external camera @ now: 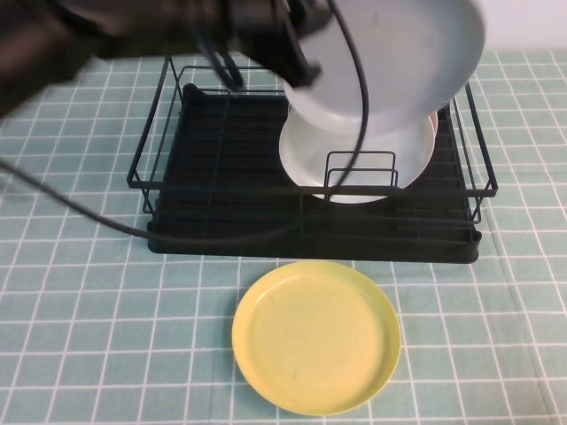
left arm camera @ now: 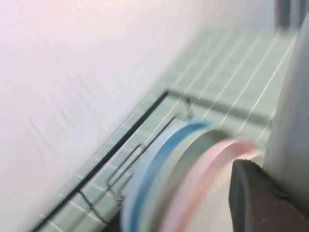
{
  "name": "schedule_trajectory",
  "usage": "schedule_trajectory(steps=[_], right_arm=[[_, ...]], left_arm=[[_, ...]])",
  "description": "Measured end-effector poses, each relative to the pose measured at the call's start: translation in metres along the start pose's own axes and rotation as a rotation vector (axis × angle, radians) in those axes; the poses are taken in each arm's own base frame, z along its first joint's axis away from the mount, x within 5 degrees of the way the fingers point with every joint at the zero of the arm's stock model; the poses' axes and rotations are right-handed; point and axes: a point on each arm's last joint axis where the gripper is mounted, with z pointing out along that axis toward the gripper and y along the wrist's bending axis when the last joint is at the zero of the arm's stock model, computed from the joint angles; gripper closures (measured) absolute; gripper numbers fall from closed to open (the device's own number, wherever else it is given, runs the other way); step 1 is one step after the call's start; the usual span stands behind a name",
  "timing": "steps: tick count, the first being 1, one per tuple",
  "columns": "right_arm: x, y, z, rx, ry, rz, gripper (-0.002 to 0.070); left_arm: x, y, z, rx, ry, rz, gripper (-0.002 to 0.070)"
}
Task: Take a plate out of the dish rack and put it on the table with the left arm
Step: Place the plate from the table
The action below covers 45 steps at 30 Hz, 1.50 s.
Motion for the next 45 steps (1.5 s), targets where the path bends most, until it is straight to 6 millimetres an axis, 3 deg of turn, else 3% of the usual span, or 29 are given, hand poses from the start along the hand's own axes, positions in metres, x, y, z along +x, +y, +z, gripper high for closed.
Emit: schedule_trajectory(steps=[2,4,7,10,14,16,22,25,37,45], right_arm=[[0.0,0.0,0.0,0.0,0.0,0.0,0.0694],[0.0,0.0,0.0,0.0,0.0,0.0,0.0694],[0.0,0.0,0.0,0.0,0.0,0.0,0.0694],[0.0,0.0,0.0,0.0,0.0,0.0,0.0694],[0.0,0.0,0.0,0.0,0.0,0.0,0.0694],[0.0,0.0,0.0,0.0,0.0,0.0,0.0694],[0.0,0.0,0.0,0.0,0.0,0.0,0.0694],[0.0,0.0,0.0,0.0,0.0,0.0,0.0694],[0.0,0.0,0.0,0.0,0.0,0.0,0.0694],[0.0,0.0,0.0,0.0,0.0,0.0,0.0694]], left_arm=[[-0.018,0.003,-0.035,-0.002,-0.016,-0.092,0.0624],[-0.023,0.005,-0.066,0.03,0.029,-0.208,0.0624],[-0.011,0.005,-0.098,0.114,0.189,-0.347,0.0624],[0.018,0.0,-0.11,0.181,0.336,-0.5,0.0624],[0.073,-0.023,-0.104,0.255,0.437,-0.718,0.0624],[0.102,-0.045,-0.099,0.294,0.469,-0.816,0.0624],[0.165,-0.097,-0.089,0.34,0.447,-1.008,0.0626],[0.181,-0.104,-0.081,0.303,0.409,-1.053,0.0626],[0.217,-0.106,-0.047,0.305,0.379,-1.096,0.0626],[0.225,-0.108,-0.041,0.318,0.379,-1.06,0.0626]])
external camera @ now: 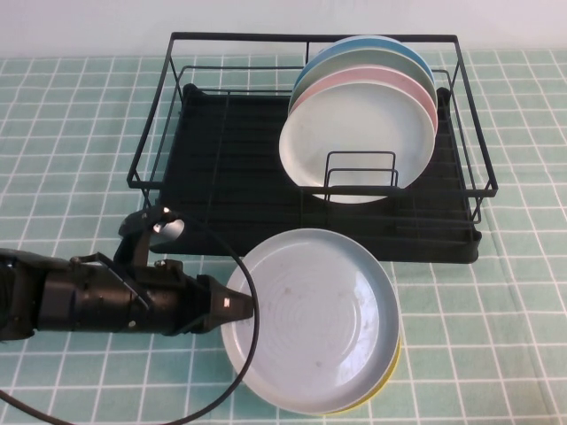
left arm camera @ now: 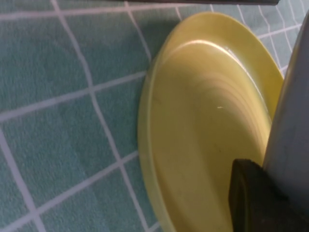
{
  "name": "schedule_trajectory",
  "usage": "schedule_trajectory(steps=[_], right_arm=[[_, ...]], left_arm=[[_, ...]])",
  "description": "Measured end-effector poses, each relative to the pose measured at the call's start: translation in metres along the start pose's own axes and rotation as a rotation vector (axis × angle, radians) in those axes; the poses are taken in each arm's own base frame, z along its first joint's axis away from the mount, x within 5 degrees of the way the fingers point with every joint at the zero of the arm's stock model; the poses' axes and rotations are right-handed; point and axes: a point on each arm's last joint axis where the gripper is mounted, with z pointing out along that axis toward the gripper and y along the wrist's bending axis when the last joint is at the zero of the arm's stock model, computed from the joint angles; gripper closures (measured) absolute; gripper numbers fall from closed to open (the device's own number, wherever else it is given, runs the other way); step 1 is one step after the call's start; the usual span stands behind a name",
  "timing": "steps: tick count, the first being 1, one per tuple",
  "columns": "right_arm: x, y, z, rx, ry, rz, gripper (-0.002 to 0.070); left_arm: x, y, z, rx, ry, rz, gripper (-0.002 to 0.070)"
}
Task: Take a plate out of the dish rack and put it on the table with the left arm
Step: Place the plate from the table
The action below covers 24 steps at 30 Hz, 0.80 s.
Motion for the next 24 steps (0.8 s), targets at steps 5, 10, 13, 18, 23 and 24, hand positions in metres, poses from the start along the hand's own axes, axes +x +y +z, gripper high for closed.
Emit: schedule_trajectory(steps=[5,10,13,18,23,24], right_arm=[[0.0,0.0,0.0,0.0,0.0,0.0,0.0693],[0.0,0.0,0.0,0.0,0.0,0.0,0.0694],[0.0,0.0,0.0,0.0,0.0,0.0,0.0694],[0.0,0.0,0.0,0.0,0.0,0.0,0.0694],[0.0,0.0,0.0,0.0,0.0,0.0,0.0694],[0.0,0.0,0.0,0.0,0.0,0.0,0.0694]], left_arm=[[-0.001,0.001,0.0,-0.007,-0.009,0.045,0.062],[-0.001,-0.001,0.003,-0.027,-0.009,0.069,0.0573],[0.001,-0.007,0.009,-0.038,0.005,0.1,0.0517],[-0.001,-0.014,0.017,-0.069,0.013,0.144,0.0408],[-0.005,-0.016,0.018,-0.076,0.016,0.176,0.0355],[-0.005,-0.016,0.018,-0.079,0.019,0.182,0.0352]])
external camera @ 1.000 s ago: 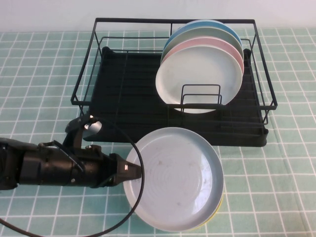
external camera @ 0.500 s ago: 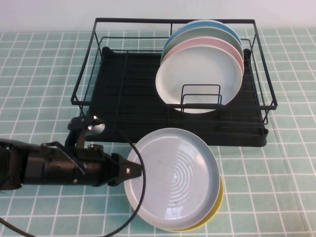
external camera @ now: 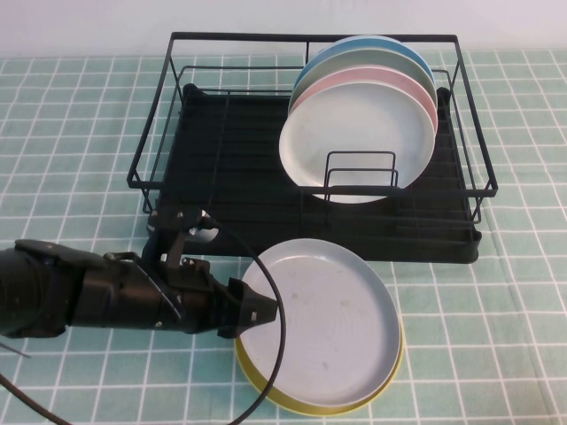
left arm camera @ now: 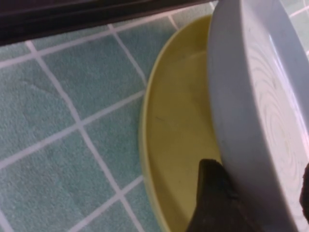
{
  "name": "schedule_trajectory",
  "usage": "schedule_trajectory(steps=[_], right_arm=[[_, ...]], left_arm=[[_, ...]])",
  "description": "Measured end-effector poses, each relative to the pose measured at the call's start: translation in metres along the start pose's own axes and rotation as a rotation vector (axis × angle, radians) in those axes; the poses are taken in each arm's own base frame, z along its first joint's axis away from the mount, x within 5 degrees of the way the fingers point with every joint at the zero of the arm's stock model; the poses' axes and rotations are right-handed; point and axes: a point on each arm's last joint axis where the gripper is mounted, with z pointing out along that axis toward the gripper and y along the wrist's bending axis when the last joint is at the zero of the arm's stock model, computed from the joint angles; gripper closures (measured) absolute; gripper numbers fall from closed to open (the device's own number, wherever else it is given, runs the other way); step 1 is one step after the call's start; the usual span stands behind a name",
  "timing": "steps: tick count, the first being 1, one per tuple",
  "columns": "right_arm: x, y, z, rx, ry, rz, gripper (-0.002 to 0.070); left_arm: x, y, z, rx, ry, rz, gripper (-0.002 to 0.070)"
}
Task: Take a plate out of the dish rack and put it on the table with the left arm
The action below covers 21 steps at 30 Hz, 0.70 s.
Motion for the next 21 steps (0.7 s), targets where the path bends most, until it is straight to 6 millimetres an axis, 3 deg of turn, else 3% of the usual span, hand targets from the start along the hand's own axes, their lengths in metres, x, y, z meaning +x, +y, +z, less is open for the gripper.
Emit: schedule_trajectory(steps=[7,14,21], right_arm=[[0.0,0.0,0.0,0.0,0.0,0.0,0.0694],[0.0,0.0,0.0,0.0,0.0,0.0,0.0694],[0.0,0.0,0.0,0.0,0.0,0.0,0.0694]], left_arm=[[-0.01,-0.001,-0.007,-0.033,0.085,0.091,0.0345],[-0.042,-0.016,-0.045,-0.134,0.077,0.257,0.036],[-0.054,-0.032,-0.097,-0.33,0.053,0.35,0.0627]])
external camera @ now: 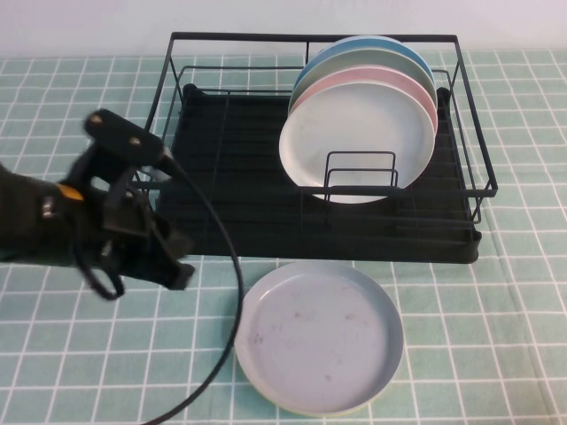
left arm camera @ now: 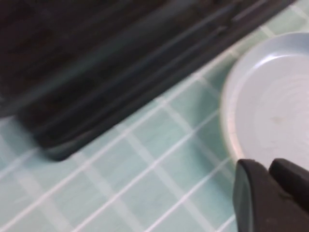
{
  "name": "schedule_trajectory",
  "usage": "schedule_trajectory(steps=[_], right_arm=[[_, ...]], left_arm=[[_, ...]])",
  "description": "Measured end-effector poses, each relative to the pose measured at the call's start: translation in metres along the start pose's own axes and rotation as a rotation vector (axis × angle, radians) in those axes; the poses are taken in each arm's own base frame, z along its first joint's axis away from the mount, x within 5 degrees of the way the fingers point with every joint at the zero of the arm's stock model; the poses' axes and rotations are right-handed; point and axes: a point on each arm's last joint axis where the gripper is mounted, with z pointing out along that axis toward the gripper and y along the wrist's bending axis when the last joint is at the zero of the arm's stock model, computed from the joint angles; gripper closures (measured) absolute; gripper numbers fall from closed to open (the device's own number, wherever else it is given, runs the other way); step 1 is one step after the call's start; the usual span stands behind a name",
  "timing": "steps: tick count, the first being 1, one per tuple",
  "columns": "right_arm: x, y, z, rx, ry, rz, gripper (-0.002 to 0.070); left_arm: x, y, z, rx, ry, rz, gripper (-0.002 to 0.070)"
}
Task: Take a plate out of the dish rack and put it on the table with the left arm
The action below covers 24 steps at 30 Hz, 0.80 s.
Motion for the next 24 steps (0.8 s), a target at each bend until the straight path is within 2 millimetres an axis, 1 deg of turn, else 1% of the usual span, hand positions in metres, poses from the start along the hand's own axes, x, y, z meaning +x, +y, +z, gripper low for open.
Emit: schedule_trajectory(steps=[3,6,8,12,15,17,19,21,24], right_arm=[[0.0,0.0,0.0,0.0,0.0,0.0,0.0694],[0.0,0.0,0.0,0.0,0.0,0.0,0.0693],[0.0,0.0,0.0,0.0,0.0,0.0,0.0694],[0.0,0.0,0.0,0.0,0.0,0.0,0.0693],[0.0,0.0,0.0,0.0,0.0,0.0,0.0694],[0.0,0.0,0.0,0.0,0.0,0.0,0.0694],[0.0,0.0,0.0,0.0,0.0,0.0,0.0694],[0.0,0.0,0.0,0.0,0.0,0.0,0.0693],[0.0,0.0,0.0,0.0,0.0,0.0,0.0694]], left_arm=[[0.001,0.001,-0.023,-0.104,-0.025,0.009,0.0662],[0.011,-0.002,-0.042,-0.202,-0.114,-0.025,0.0671],[0.023,-0.007,-0.053,-0.253,-0.196,-0.058,0.0673],[0.053,-0.021,-0.067,-0.285,-0.28,-0.108,0.0675],[0.074,-0.029,-0.067,-0.275,-0.263,-0.124,0.0675],[0.087,-0.033,-0.062,-0.261,-0.226,-0.135,0.0675],[0.097,-0.035,-0.057,-0.258,-0.189,-0.126,0.0675],[0.103,-0.035,-0.054,-0.263,-0.15,-0.097,0.0675],[0.106,-0.035,-0.055,-0.271,-0.122,-0.077,0.0675]])
